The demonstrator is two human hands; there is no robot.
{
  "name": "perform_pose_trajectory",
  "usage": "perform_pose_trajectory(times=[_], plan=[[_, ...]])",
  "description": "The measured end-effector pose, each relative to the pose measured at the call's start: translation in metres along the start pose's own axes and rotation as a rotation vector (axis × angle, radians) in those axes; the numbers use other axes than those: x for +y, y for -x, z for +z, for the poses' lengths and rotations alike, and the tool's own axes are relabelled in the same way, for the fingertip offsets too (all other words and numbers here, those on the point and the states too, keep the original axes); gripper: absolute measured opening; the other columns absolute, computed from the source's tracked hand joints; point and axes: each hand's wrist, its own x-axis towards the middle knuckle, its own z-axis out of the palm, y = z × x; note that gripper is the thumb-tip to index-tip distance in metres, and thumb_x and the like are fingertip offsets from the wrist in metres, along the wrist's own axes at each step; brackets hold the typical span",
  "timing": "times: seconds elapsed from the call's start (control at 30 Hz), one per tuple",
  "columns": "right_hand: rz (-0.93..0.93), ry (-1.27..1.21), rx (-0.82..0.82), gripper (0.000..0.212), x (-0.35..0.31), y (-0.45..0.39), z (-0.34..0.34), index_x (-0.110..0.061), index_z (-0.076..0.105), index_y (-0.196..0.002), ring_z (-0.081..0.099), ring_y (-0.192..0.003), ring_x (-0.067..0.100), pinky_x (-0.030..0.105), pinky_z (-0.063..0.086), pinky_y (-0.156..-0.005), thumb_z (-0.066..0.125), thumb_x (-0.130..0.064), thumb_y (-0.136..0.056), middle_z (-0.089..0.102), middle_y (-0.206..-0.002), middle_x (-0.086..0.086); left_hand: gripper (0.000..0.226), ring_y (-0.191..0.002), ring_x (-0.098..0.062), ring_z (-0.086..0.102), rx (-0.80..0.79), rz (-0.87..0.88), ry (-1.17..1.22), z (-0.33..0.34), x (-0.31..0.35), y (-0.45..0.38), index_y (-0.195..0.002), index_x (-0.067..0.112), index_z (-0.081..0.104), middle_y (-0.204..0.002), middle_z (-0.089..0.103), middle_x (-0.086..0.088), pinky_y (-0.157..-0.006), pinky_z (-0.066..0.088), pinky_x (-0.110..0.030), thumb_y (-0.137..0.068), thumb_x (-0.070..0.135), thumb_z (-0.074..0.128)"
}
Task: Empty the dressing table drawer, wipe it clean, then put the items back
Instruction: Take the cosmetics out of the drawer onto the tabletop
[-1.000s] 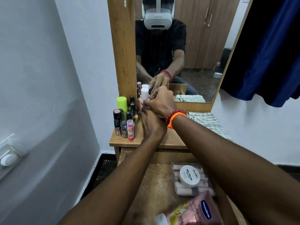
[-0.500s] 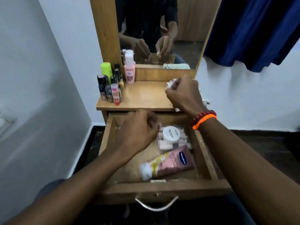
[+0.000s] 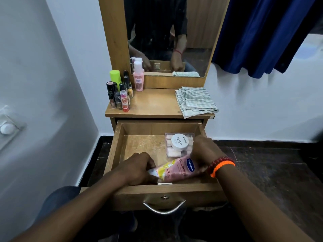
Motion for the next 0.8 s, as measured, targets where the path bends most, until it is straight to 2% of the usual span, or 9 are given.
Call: perform_pose_trajectory(times=[0.1, 0.23, 0.3, 0.37, 0.47, 0.57, 0.6, 0.7, 0.8], plan=[[0.011, -0.061, 0.029, 0.045, -0.002, 0.007, -0.01, -0.006, 0.052, -0.13, 0.067, -0.105, 0.035, 0.032, 0.052, -0.078, 0.07, -0.005, -0.089, 0.063, -0.124, 0.023, 0.064, -0.094, -0.005, 0.064, 0.039, 0.02, 0.067, -0.001, -0.009, 0.0, -0.112, 0.033, 0.067, -0.109, 0.067, 0.012, -0.086, 0.057, -0.035, -0.059, 0.066, 0.082], [-0.001, -0.11, 0.241, 0.011, -0.012, 0.009, -0.062, -0.013, 0.054, -0.082, 0.071, -0.08, 0.038, 0.046, 0.063, -0.075, 0.064, -0.013, -0.077, 0.066, -0.094, 0.02, 0.06, -0.09, 0.0, 0.066, 0.245, 0.149, 0.176, -0.014, -0.004, -0.002, -0.115, 0.034, 0.07, -0.107, 0.071, 0.016, -0.08, 0.059, -0.037, -0.063, 0.063, 0.074], [-0.053, -0.129, 0.368, 0.022, -0.027, 0.005, -0.103, -0.009, 0.064, -0.085, 0.071, -0.077, 0.036, 0.046, 0.063, -0.075, 0.061, -0.025, -0.069, 0.069, -0.089, 0.021, 0.052, -0.094, -0.003, 0.067, 0.415, 0.227, 0.188, -0.031, 0.009, -0.004, -0.12, 0.033, 0.07, -0.11, 0.073, 0.016, -0.079, 0.058, -0.038, -0.071, 0.05, 0.075], [-0.115, -0.209, 0.504, 0.029, -0.047, -0.005, -0.146, -0.01, 0.069, -0.096, 0.071, -0.086, 0.034, 0.045, 0.063, -0.08, 0.065, -0.028, -0.074, 0.07, -0.098, 0.018, 0.043, -0.095, -0.008, 0.067, 0.568, 0.281, 0.2, -0.054, 0.031, -0.01, -0.121, 0.026, 0.069, -0.109, 0.073, 0.012, -0.074, 0.056, -0.031, -0.08, 0.034, 0.08], [-0.283, -0.289, 0.694, 0.029, -0.086, -0.023, -0.203, -0.008, 0.071, -0.102, 0.067, -0.101, 0.029, 0.034, 0.059, -0.088, 0.063, -0.025, -0.08, 0.072, -0.102, 0.014, 0.039, -0.085, -0.007, 0.062, 0.747, 0.294, 0.281, -0.089, 0.066, -0.037, -0.118, 0.015, 0.062, -0.101, 0.063, 0.011, -0.056, 0.042, -0.013, -0.085, 0.025, 0.08], [-0.445, -0.271, 0.698, 0.025, -0.127, -0.031, -0.24, -0.011, 0.075, -0.112, 0.068, -0.095, 0.016, 0.003, 0.048, -0.069, 0.063, -0.013, -0.089, 0.073, -0.102, 0.003, 0.038, -0.093, -0.014, 0.064, 0.862, 0.215, 0.393, -0.114, 0.089, -0.076, -0.118, 0.016, 0.057, -0.108, 0.068, 0.001, -0.058, 0.039, -0.016, -0.087, 0.025, 0.078], [-0.455, -0.252, 0.691, 0.027, -0.141, -0.041, -0.245, -0.012, 0.073, -0.115, 0.067, -0.097, 0.016, 0.004, 0.049, -0.071, 0.065, -0.012, -0.089, 0.072, -0.107, 0.003, 0.038, -0.097, -0.018, 0.064, 0.872, 0.183, 0.432, -0.119, 0.092, -0.089, -0.119, 0.015, 0.056, -0.111, 0.067, -0.002, -0.062, 0.042, -0.019, -0.088, 0.023, 0.077], [-0.5, -0.152, 0.712, 0.025, -0.168, -0.073, -0.243, -0.016, 0.069, -0.099, 0.069, -0.101, 0.022, 0.037, 0.057, -0.093, 0.071, -0.017, -0.074, 0.071, -0.106, 0.003, 0.044, -0.106, -0.022, 0.063, 0.893, 0.077, 0.505, -0.125, 0.097, -0.124, -0.126, 0.011, 0.052, -0.119, 0.062, -0.007, -0.073, 0.047, -0.026, -0.09, 0.015, 0.075], [-0.532, -0.066, 0.719, 0.019, -0.178, -0.095, -0.233, -0.021, 0.066, -0.092, 0.057, -0.117, 0.027, 0.042, 0.052, -0.1, 0.073, -0.016, -0.075, 0.065, -0.116, 0.01, 0.048, -0.115, -0.025, 0.059, 0.904, -0.02, 0.547, -0.125, 0.09, -0.149, -0.133, 0.009, 0.049, -0.127, 0.059, -0.009, -0.08, 0.046, -0.028, -0.091, 0.013, 0.073]])
